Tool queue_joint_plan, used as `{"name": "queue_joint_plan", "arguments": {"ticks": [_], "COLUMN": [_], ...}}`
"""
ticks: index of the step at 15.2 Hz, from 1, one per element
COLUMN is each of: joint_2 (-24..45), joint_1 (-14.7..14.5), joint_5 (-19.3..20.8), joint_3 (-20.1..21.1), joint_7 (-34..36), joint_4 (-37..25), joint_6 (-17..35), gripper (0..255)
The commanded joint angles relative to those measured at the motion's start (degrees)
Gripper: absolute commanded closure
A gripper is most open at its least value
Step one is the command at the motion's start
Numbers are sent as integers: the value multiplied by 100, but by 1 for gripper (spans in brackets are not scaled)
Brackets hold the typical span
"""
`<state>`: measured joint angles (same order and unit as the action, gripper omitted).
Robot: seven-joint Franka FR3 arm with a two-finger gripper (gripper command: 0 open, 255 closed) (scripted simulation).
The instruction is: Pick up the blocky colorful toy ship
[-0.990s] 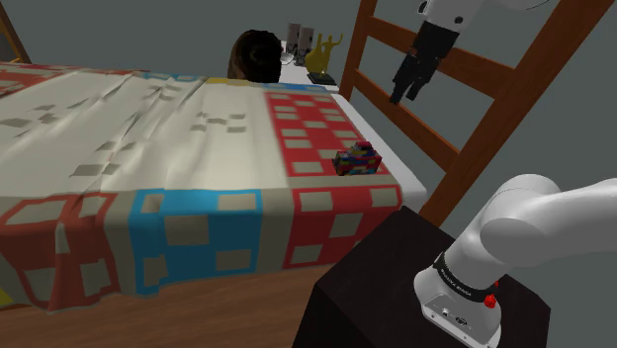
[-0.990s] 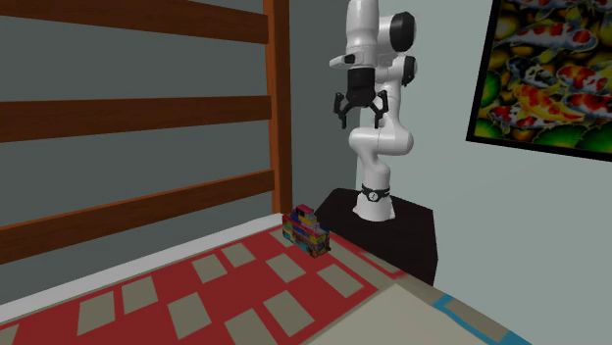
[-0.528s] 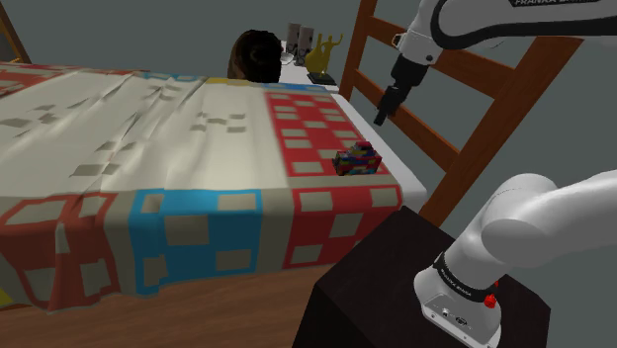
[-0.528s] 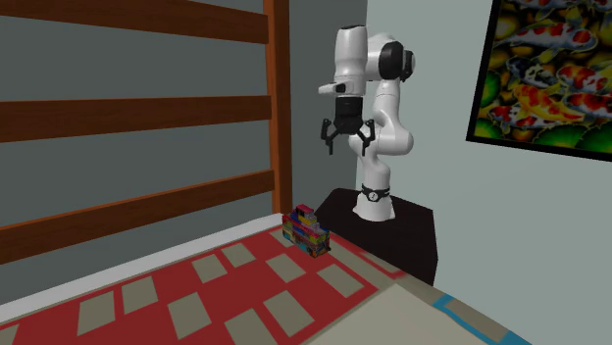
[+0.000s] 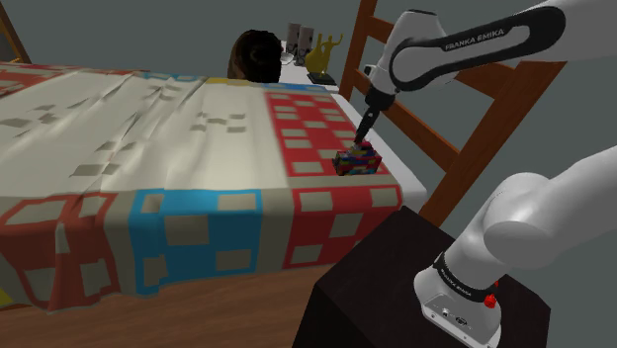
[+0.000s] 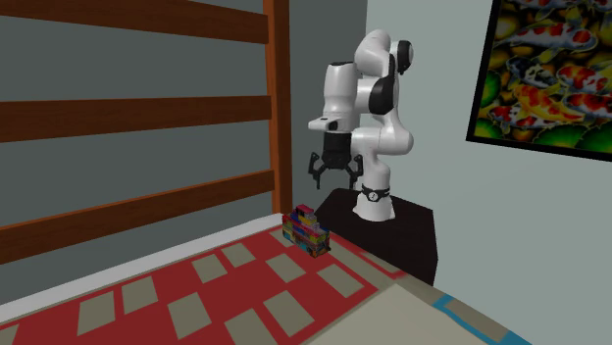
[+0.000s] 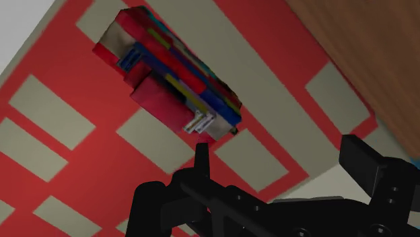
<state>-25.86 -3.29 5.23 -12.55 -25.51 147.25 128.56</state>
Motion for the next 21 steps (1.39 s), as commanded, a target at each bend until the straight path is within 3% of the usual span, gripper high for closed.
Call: {"name": "queue_joint_plan", "arguments": {"ticks": [1,7,17,18,21], "joint_2": [386,1802,2458,2452,2449], "joint_1": [-41,-300,-358,-357,-356], "joint_5": [35,-213,-546,-544,-542], "joint_3": [-160,-483,-524,-525,-525], "joint_7": [-367,-1408,-1721,-1721,-1721], "joint_4": [17,-253,-143,-134,-127], "joint_6": [453,1695,2445,2449,2453], "gripper": [0,0,0,255,255]}}
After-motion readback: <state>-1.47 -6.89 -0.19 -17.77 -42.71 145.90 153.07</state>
